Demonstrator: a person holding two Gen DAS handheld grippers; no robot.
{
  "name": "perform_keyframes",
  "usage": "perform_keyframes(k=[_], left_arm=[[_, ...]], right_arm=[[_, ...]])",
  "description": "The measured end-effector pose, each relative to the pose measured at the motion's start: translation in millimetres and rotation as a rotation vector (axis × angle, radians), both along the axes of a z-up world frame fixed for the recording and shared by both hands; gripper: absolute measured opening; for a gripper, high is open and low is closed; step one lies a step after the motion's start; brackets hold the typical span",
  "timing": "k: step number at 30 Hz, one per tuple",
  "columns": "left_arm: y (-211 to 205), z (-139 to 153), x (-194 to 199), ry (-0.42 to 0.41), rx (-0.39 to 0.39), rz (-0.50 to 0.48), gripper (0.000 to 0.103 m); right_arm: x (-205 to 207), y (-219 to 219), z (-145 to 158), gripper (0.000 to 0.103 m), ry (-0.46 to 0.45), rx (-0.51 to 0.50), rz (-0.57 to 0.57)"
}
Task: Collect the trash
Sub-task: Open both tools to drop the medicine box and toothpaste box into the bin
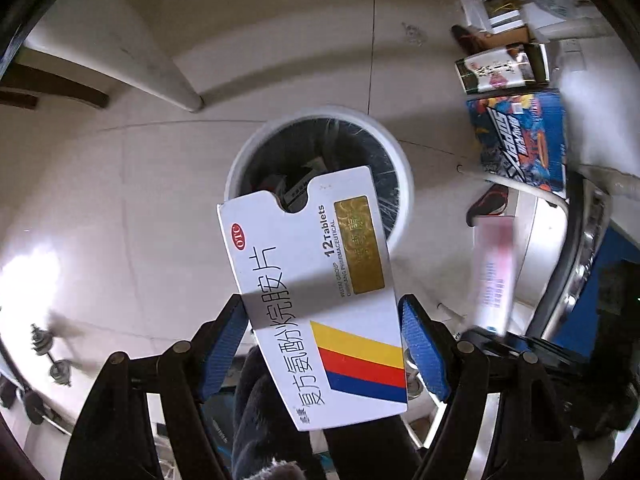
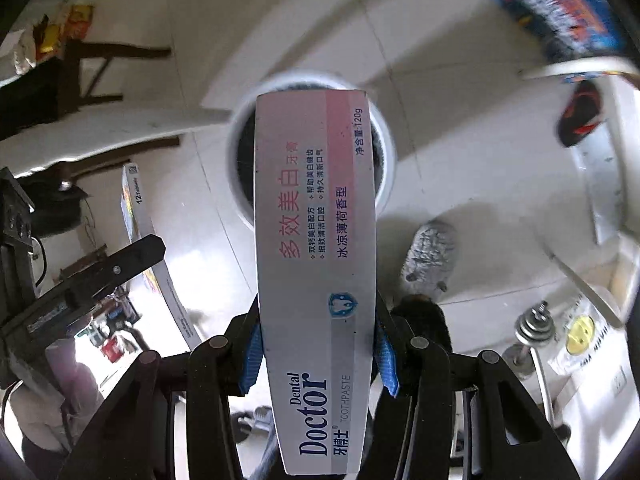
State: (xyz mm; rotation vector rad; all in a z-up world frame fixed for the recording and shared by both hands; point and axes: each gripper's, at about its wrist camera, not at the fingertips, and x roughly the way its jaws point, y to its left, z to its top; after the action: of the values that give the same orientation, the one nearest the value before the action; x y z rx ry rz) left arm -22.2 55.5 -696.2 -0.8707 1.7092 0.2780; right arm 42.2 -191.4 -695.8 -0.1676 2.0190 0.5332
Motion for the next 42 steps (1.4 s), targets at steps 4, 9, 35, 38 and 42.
perform_keyframes(k=[4, 9, 35, 38, 42], left_arm=[[10.1, -36.4, -4.2, 0.022, 0.024, 0.011, 0.101], [21.4, -45.7, -22.3, 0.035, 0.109, 0.035, 0.102], [-6.1, 108.0, -52.1, -0.022, 0.322, -0.047, 0.102], [-9.0, 134.2, -55.2, -0.033, 0.322, -0.051, 0.102], [-12.5, 173.1, -61.7, -0.055, 0.327, -0.062, 0.102]], right_arm=[[0.4, 14.7, -68.6, 0.049, 0.051, -0.016, 0.069], [3.9, 26.7, -109.9, 0.088, 0.066, -0.020, 0.088], [-20.4, 26.6, 72.2, 0.103, -0.382, -0.102, 0.173], [-26.1, 24.7, 105.6, 0.102, -0.402, -0.100, 0.158], [-32.8, 20.8, 154.4, 0.102, -0.427, -0.089, 0.134]])
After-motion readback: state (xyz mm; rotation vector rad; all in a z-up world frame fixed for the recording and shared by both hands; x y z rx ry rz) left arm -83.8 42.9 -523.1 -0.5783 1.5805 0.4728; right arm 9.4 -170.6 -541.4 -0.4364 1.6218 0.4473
